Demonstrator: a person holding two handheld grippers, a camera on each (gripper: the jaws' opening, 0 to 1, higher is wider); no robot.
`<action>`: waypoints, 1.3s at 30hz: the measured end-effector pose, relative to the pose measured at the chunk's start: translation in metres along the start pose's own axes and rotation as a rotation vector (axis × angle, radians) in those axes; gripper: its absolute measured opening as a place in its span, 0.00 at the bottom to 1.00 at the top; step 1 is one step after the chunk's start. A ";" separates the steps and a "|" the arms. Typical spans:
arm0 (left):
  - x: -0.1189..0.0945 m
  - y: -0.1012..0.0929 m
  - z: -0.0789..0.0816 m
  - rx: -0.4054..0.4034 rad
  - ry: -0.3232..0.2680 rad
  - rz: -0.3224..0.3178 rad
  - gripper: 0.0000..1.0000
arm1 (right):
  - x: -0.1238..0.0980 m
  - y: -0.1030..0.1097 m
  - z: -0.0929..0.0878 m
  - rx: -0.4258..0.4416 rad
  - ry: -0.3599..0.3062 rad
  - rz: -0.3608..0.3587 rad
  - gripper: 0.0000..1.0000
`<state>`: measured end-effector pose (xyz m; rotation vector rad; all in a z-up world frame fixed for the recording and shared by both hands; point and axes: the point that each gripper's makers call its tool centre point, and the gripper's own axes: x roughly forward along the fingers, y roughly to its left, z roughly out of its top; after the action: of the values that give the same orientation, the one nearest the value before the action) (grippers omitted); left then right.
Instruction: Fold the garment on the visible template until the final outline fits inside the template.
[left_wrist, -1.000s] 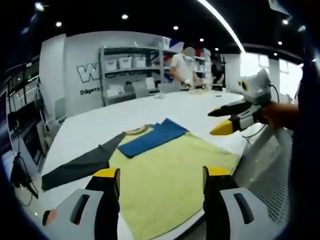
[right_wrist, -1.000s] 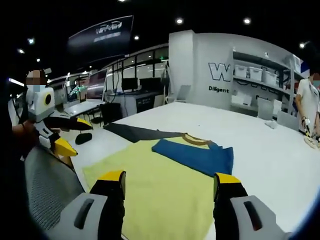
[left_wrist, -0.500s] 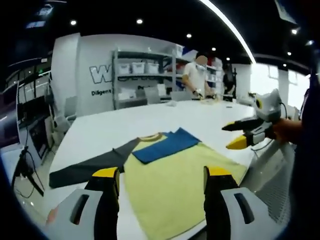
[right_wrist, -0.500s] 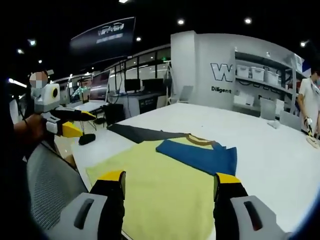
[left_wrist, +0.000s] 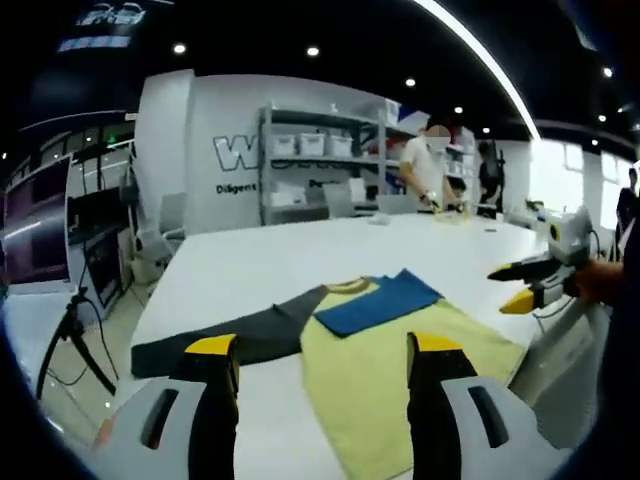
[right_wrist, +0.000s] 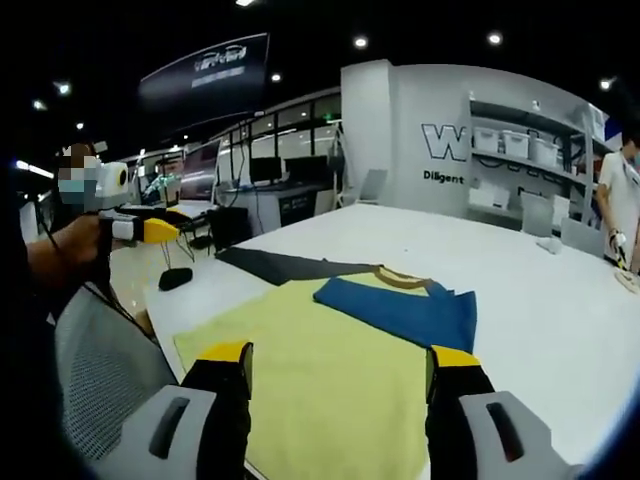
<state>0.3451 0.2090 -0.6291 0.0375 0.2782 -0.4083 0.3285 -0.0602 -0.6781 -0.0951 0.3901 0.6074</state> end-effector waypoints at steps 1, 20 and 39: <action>0.000 0.005 -0.001 -0.007 0.000 0.009 0.63 | 0.000 0.000 0.000 0.000 0.001 0.000 0.71; 0.026 0.097 -0.040 -0.152 0.062 0.163 0.62 | 0.002 -0.001 -0.003 0.007 0.012 -0.002 0.70; 0.053 0.184 -0.087 -0.271 0.176 0.309 0.60 | 0.005 -0.003 -0.011 0.019 0.051 -0.009 0.69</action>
<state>0.4417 0.3654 -0.7312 -0.1488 0.4923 -0.0575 0.3303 -0.0618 -0.6903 -0.0941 0.4442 0.5929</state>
